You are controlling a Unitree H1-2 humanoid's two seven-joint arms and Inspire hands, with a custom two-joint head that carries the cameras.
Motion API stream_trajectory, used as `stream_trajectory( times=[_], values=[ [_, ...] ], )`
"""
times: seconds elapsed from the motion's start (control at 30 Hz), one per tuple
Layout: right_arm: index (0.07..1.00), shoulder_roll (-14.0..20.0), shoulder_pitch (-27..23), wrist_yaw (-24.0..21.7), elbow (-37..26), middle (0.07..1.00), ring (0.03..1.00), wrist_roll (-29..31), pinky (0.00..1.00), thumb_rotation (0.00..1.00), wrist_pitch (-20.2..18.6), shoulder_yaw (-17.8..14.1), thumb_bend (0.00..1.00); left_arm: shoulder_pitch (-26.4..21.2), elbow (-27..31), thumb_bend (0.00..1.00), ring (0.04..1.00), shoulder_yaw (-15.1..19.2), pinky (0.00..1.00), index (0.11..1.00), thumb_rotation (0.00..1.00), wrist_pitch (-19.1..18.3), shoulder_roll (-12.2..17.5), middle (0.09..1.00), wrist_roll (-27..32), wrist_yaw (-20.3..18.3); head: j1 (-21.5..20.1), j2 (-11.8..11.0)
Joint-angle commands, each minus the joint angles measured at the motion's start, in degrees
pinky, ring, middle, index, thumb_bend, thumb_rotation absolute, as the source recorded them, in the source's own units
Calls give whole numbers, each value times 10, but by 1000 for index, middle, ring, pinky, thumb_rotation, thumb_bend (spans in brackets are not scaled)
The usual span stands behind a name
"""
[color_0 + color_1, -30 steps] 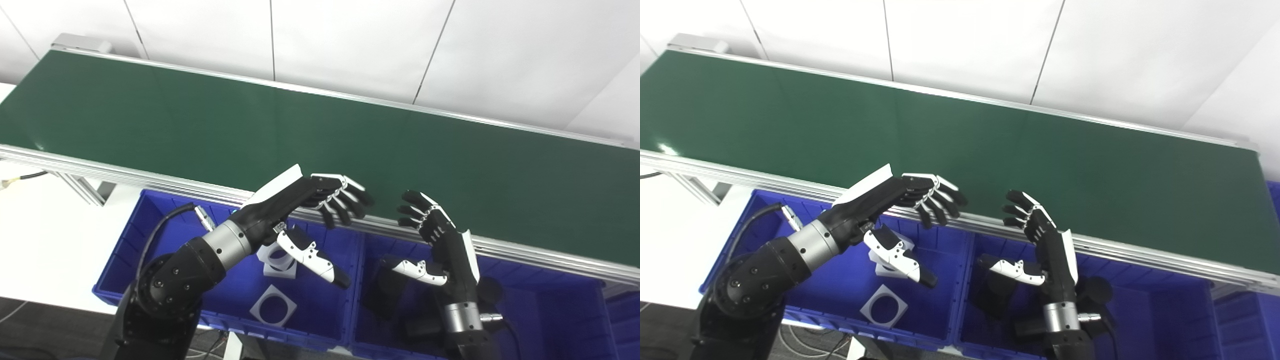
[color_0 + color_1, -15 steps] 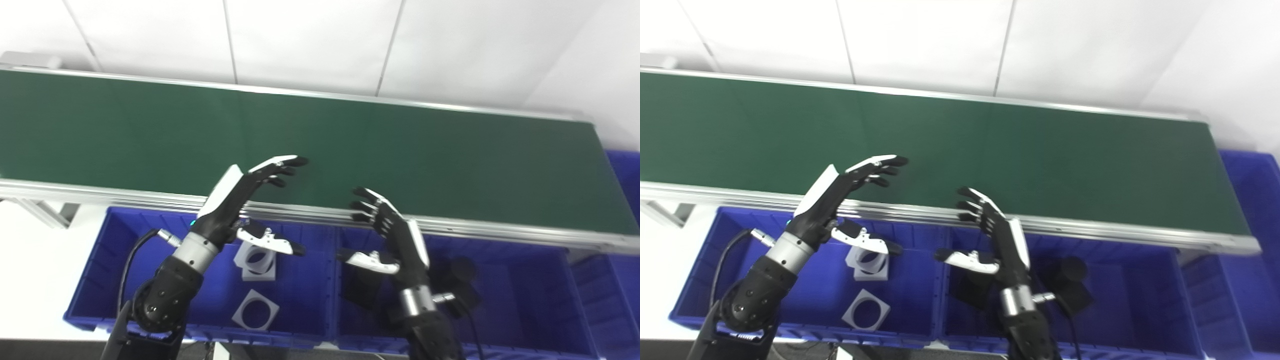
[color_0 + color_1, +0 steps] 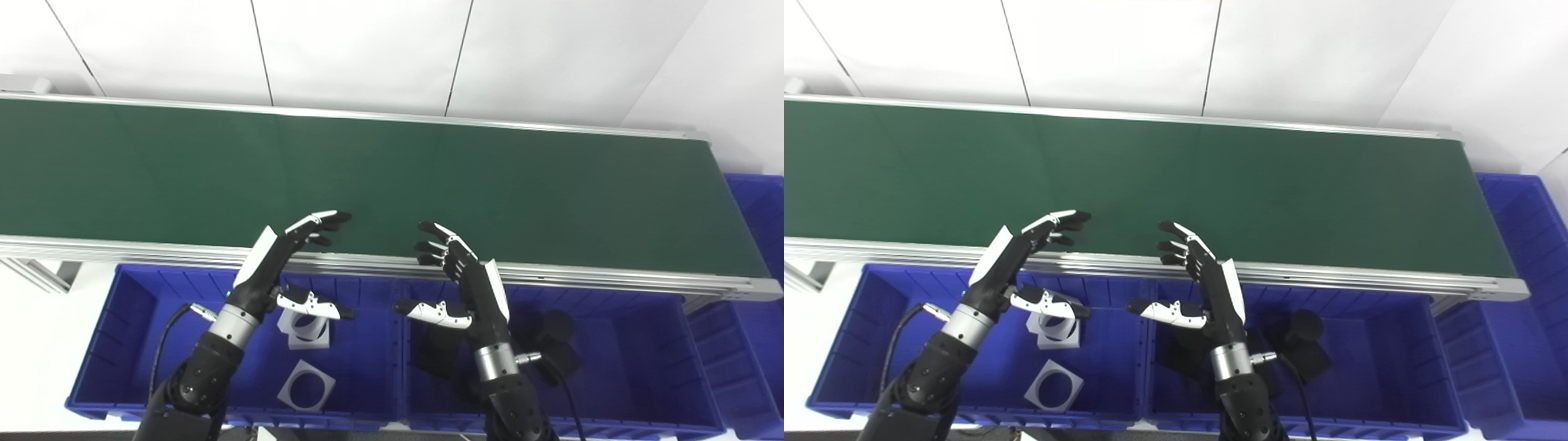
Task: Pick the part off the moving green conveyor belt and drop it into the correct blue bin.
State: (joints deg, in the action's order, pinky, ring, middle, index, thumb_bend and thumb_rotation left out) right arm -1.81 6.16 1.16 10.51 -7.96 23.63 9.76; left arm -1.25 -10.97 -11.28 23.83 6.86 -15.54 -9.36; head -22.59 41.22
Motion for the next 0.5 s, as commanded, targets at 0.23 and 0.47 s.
stream_trajectory(
  times=[0.23, 0.47],
  values=[
    [807, 22, 4, -4, -17, 865, 773, 24, 705, 327, 33, -1, 914, -9, 11, 963, 785, -19, 708, 769, 88, 7, -19, 811, -48, 34, 60, -5],
    [796, 33, 11, 1, -18, 872, 773, 34, 701, 332, 33, -10, 913, -2, 12, 936, 758, -30, 682, 743, 85, 5, -39, 781, -78, 63, 87, -4]
  ],
)
